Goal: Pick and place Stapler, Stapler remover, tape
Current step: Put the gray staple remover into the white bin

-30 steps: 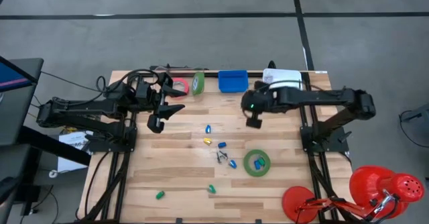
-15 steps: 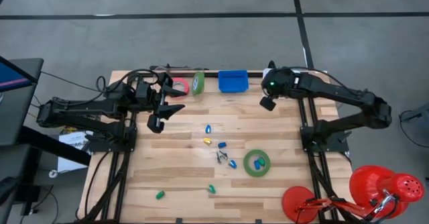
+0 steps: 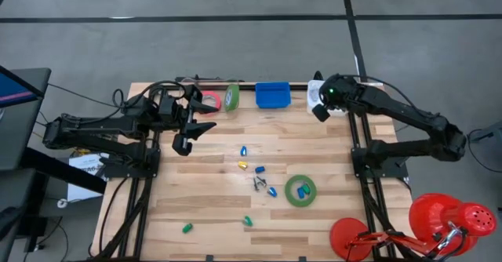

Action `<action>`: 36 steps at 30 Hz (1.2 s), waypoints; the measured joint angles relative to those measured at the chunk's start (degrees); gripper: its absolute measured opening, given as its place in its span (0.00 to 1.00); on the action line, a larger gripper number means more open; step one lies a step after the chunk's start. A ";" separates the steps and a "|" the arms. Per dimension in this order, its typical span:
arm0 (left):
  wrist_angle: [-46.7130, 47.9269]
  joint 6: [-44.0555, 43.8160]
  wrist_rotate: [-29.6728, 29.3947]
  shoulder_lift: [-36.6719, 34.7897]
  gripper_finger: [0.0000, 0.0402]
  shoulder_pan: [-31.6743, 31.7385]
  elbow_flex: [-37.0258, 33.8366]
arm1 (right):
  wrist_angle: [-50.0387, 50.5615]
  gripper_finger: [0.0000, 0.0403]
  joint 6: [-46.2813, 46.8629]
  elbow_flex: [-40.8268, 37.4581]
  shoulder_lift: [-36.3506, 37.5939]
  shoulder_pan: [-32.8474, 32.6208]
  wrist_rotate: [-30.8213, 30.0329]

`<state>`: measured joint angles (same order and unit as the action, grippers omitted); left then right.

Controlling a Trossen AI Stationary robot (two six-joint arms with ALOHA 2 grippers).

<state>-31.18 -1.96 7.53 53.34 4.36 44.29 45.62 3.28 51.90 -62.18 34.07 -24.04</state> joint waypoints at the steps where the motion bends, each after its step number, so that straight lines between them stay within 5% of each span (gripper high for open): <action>1: 0.00 0.00 0.00 0.00 0.45 0.00 0.00 | -0.35 0.00 0.00 0.00 -0.19 0.63 -0.01; 12: 0.02 0.00 0.00 0.00 0.45 0.00 0.00 | -1.50 0.00 1.31 0.00 -7.64 9.03 -0.01; 29: 0.02 0.00 0.00 0.00 0.45 0.00 0.00 | -2.85 0.00 0.88 0.02 -14.74 12.24 -1.22; 36: 0.02 0.09 0.00 0.00 0.45 0.00 0.00 | -2.82 0.11 1.35 0.04 -14.74 12.24 -1.78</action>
<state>-31.16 -1.87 7.53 53.34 4.36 44.29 42.80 4.63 51.94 -76.93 46.30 -25.82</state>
